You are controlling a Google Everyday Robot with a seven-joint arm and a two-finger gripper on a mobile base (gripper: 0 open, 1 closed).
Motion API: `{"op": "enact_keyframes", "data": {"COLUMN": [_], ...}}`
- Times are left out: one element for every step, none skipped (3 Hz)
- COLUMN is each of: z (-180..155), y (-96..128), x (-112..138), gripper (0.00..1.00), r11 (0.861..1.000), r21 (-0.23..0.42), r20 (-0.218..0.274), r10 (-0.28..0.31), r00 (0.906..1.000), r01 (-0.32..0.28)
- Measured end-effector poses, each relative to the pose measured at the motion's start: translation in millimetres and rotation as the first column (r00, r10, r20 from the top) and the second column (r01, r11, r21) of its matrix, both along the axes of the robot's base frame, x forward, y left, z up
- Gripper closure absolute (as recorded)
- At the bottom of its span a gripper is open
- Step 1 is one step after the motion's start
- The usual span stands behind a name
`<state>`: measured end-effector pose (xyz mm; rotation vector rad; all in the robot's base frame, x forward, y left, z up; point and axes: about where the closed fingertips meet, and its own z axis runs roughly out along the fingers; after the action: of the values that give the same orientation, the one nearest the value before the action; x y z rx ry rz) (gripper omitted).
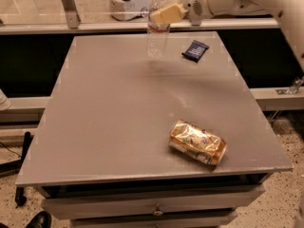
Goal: Move water bottle near orange can
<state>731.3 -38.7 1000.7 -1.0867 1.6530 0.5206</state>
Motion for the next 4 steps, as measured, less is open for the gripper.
{"op": "enact_keyframes", "data": {"z": [2.9, -3.2, -14.9, -30.4], "y": [-36.4, -68.7, -90.3, -97.7], "x": [-57.9, -107.6, -143.0, -169.7], "gripper": [1.00, 1.00, 1.00, 1.00], "r11": [0.999, 0.994, 0.987, 0.983], "r21": [-0.051, -0.102, -0.148, -0.162], "r20": [-0.043, -0.088, -0.120, -0.123], "r10": [0.003, -0.036, -0.082, -0.113], "r00": [0.9991, 0.9955, 0.9893, 0.9859], "r01": [-0.006, 0.027, 0.064, 0.092]}}
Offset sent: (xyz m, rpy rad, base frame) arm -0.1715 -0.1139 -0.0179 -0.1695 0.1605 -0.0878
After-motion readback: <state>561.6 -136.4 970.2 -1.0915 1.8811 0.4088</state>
